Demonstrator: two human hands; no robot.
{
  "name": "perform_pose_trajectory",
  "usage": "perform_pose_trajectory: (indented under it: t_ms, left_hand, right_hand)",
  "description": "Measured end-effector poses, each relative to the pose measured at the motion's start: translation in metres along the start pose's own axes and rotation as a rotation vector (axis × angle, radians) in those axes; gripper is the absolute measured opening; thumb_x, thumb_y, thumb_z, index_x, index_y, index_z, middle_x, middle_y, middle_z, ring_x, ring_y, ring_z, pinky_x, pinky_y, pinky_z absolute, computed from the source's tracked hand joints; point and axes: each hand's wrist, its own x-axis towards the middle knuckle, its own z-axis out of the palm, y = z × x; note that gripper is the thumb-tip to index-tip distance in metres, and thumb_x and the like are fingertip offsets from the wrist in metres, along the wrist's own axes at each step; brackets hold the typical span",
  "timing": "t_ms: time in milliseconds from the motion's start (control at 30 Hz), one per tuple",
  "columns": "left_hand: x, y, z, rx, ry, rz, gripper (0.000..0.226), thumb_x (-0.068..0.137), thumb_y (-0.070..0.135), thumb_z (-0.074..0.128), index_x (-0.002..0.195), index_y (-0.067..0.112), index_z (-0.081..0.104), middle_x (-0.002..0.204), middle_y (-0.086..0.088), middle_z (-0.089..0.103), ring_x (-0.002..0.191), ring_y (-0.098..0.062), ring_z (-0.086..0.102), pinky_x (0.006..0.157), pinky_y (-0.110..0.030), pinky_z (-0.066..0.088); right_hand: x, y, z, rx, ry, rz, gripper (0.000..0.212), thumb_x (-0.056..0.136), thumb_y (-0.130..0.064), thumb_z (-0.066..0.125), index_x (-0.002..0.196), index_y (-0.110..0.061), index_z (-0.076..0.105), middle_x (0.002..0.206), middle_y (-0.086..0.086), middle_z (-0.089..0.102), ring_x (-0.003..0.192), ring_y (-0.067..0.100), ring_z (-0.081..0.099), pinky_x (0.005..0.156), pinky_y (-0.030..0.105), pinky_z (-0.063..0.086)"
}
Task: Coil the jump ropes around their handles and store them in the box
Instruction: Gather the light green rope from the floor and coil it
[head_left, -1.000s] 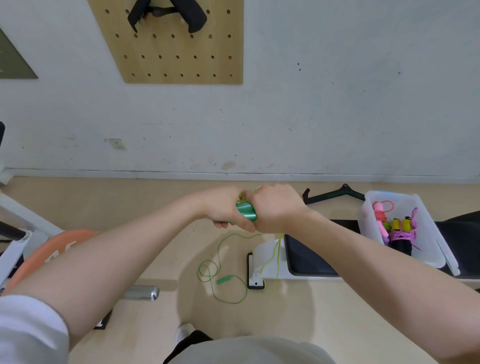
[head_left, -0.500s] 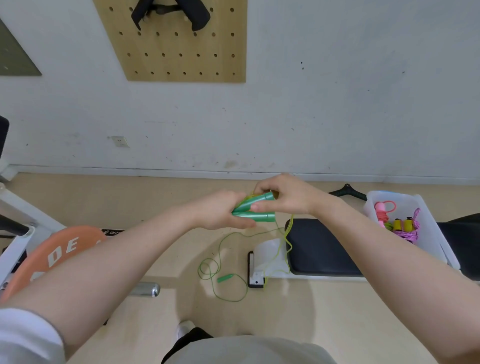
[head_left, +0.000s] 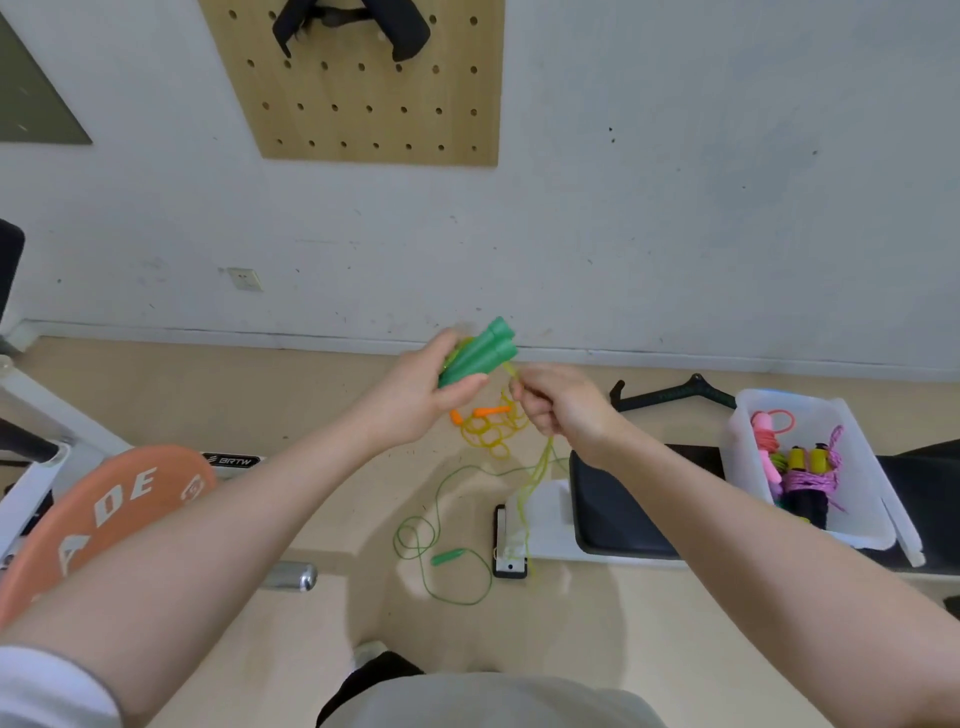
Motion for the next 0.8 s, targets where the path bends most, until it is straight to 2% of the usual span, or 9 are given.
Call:
perform_pose_trajectory:
  t_ms: [67, 167, 233, 333, 467, 567, 600, 700, 800]
  left_hand:
    - [0.000, -0.013, -0.004, 0.134, 0.006, -0.095, 0.035, 0.089, 0.037, 0.058, 0.112, 0.012, 0.048, 0.075, 0.003, 0.051, 0.065, -0.012, 0.048, 0.059, -0.027, 0.035]
    - [-0.001, -0.024, -0.005, 0.416, -0.162, -0.193, 0.040, 0.091, 0.037, 0.055, 0.120, 0.011, 0.045, 0.096, -0.009, 0.059, 0.087, -0.029, 0.057, 0.066, -0.032, 0.038]
    - [-0.001, -0.025, -0.008, 0.604, -0.291, -0.178, 0.042, 0.092, 0.036, 0.053, 0.122, 0.009, 0.044, 0.107, -0.015, 0.060, 0.095, -0.031, 0.056, 0.066, -0.031, 0.036]
    - [0.001, -0.021, -0.017, 0.720, -0.457, -0.108, 0.040, 0.093, 0.035, 0.052, 0.122, 0.008, 0.045, 0.109, -0.017, 0.059, 0.097, -0.029, 0.057, 0.066, -0.031, 0.036]
    - [-0.004, -0.006, -0.019, 0.672, -0.609, 0.034, 0.035, 0.091, 0.034, 0.056, 0.116, 0.011, 0.052, 0.106, -0.011, 0.062, 0.097, -0.028, 0.060, 0.069, -0.027, 0.041]
    - [-0.009, -0.003, -0.035, 0.555, -0.514, 0.081, 0.035, 0.090, 0.035, 0.058, 0.114, 0.011, 0.050, 0.099, -0.007, 0.060, 0.088, -0.023, 0.058, 0.064, -0.025, 0.035]
    - [-0.010, -0.005, -0.043, 0.512, -0.470, 0.101, 0.033, 0.089, 0.034, 0.059, 0.109, 0.010, 0.048, 0.093, -0.005, 0.058, 0.081, -0.021, 0.053, 0.062, -0.025, 0.033]
    - [-0.013, -0.010, -0.061, 0.306, -0.375, 0.203, 0.028, 0.085, 0.025, 0.066, 0.089, 0.008, 0.044, 0.071, 0.012, 0.042, 0.068, -0.008, 0.041, 0.055, -0.017, 0.030]
    - [-0.011, -0.013, -0.072, 0.107, -0.266, 0.155, 0.025, 0.081, 0.021, 0.071, 0.097, 0.009, 0.055, 0.067, 0.016, 0.043, 0.062, 0.005, 0.047, 0.055, -0.009, 0.033]
  right_hand:
    - [0.001, 0.010, 0.007, -0.445, -0.003, -0.051, 0.030, 0.098, -0.020, 0.035, 0.078, -0.015, 0.056, 0.060, -0.007, 0.046, 0.054, 0.009, 0.040, 0.054, 0.026, 0.033]
    - [0.002, 0.009, 0.027, -1.196, -0.270, -0.116, 0.026, 0.099, -0.021, 0.033, 0.106, -0.009, 0.055, 0.099, 0.002, 0.058, 0.089, 0.022, 0.052, 0.080, 0.030, 0.042]
    - [-0.002, -0.011, 0.037, -1.345, -0.337, -0.135, 0.025, 0.097, -0.020, 0.037, 0.106, -0.004, 0.054, 0.093, 0.008, 0.051, 0.085, 0.023, 0.048, 0.072, 0.030, 0.039]
    - [-0.004, -0.048, 0.043, -1.356, -0.348, -0.212, 0.019, 0.093, -0.022, 0.048, 0.091, -0.008, 0.060, 0.078, 0.005, 0.050, 0.074, 0.022, 0.046, 0.059, 0.028, 0.031]
    - [0.011, -0.072, 0.037, -1.159, -0.325, -0.369, 0.018, 0.079, -0.028, 0.070, 0.079, -0.010, 0.068, 0.054, -0.009, 0.047, 0.054, 0.008, 0.043, 0.053, 0.023, 0.029]
    - [0.022, -0.072, 0.029, -0.743, -0.240, -0.303, 0.017, 0.072, -0.020, 0.078, 0.072, -0.008, 0.066, 0.054, 0.000, 0.054, 0.051, 0.002, 0.042, 0.054, 0.019, 0.032]
    - [0.026, -0.067, 0.027, -0.566, -0.198, -0.267, 0.017, 0.071, -0.015, 0.079, 0.070, -0.009, 0.063, 0.051, -0.004, 0.053, 0.049, 0.001, 0.041, 0.053, 0.020, 0.031]
    - [0.036, -0.052, 0.034, -0.022, -0.182, -0.150, 0.018, 0.075, -0.007, 0.067, 0.072, -0.014, 0.050, 0.045, -0.012, 0.047, 0.040, 0.001, 0.037, 0.043, 0.015, 0.028]
    - [0.043, -0.050, 0.059, 0.349, -0.122, -0.128, 0.023, 0.091, 0.000, 0.048, 0.071, -0.011, 0.045, 0.046, -0.009, 0.053, 0.039, 0.001, 0.047, 0.040, 0.013, 0.038]
